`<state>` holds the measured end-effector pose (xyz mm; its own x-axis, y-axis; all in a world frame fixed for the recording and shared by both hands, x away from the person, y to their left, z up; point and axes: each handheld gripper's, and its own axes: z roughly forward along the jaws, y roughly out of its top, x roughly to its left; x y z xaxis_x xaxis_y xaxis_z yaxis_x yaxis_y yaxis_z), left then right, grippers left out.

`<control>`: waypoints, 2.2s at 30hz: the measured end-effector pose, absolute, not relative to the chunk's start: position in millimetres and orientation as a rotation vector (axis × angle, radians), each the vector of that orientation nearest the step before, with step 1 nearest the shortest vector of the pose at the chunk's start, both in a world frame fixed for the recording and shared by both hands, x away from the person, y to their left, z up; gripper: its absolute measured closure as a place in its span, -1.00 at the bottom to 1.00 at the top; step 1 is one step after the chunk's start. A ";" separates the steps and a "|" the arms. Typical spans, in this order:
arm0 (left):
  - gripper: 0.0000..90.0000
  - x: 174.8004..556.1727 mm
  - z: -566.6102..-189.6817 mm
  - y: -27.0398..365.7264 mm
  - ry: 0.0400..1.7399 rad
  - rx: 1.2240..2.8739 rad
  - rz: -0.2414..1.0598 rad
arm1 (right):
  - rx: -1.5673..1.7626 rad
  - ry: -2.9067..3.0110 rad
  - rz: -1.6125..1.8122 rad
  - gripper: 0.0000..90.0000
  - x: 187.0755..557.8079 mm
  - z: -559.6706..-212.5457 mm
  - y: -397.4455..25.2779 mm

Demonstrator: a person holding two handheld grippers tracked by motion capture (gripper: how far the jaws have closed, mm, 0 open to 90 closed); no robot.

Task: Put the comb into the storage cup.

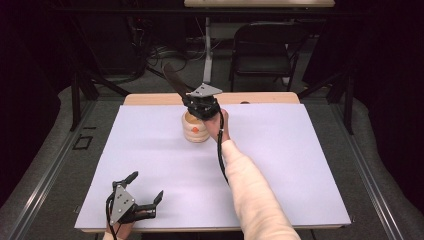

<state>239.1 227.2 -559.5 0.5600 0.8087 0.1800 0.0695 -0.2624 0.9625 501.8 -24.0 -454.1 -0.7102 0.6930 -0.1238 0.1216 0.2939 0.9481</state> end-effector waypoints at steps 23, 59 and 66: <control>-0.97 239.2 -559.7 227.4 0.739 1.706 0.845 | 0.756 2.095 1.372 0.61 508.4 -479.0 -25.0; -0.97 239.3 -560.0 226.9 0.740 1.711 0.843 | 0.790 2.135 1.326 0.60 511.6 -493.1 -22.6; -0.97 239.4 -560.1 227.1 0.740 1.708 0.842 | 0.810 2.140 1.314 0.59 513.2 -495.9 -22.0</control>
<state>239.4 227.1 -560.1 0.5622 0.8075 0.1784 0.0741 -0.2640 0.9617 513.2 -22.0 -495.9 -0.6995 0.7071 -0.1039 0.2270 0.3577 0.9058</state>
